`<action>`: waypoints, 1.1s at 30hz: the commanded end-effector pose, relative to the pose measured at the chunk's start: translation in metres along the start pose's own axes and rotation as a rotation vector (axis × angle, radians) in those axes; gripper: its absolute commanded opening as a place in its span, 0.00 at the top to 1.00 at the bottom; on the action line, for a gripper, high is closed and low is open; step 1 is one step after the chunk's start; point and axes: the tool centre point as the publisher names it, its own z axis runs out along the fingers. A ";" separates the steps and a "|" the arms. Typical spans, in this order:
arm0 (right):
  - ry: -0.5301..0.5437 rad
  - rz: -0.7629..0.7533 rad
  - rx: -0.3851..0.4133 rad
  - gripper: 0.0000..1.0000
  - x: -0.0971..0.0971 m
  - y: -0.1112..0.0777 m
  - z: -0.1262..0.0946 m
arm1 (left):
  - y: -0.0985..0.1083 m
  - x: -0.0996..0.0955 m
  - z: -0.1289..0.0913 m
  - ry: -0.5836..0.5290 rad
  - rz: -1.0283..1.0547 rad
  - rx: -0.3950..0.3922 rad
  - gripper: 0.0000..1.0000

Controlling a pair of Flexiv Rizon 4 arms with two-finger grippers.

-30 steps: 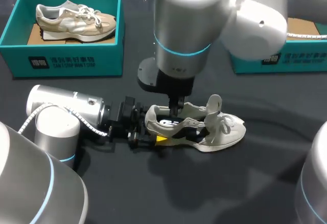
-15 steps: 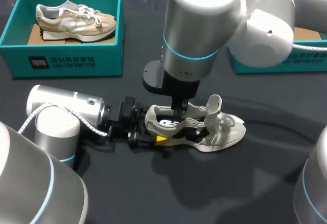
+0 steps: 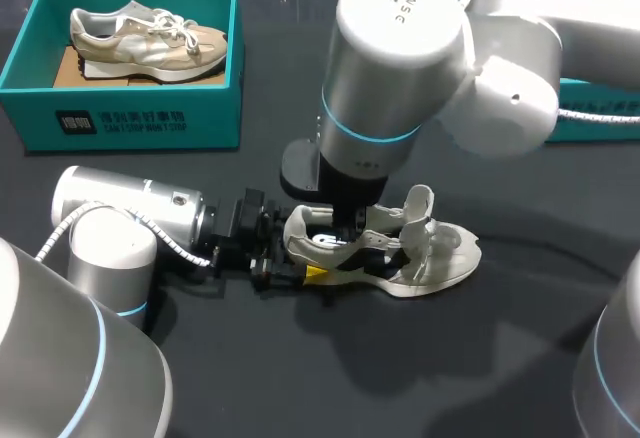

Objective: Take the shoe out of the shoebox, open the shoe tongue, remove and reinsert the insole, then place the shoe into the shoebox

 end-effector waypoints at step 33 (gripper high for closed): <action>0.023 -0.015 0.010 1.00 -0.036 -0.046 0.098 | 0.002 -0.001 -0.001 -0.002 0.000 0.000 1.00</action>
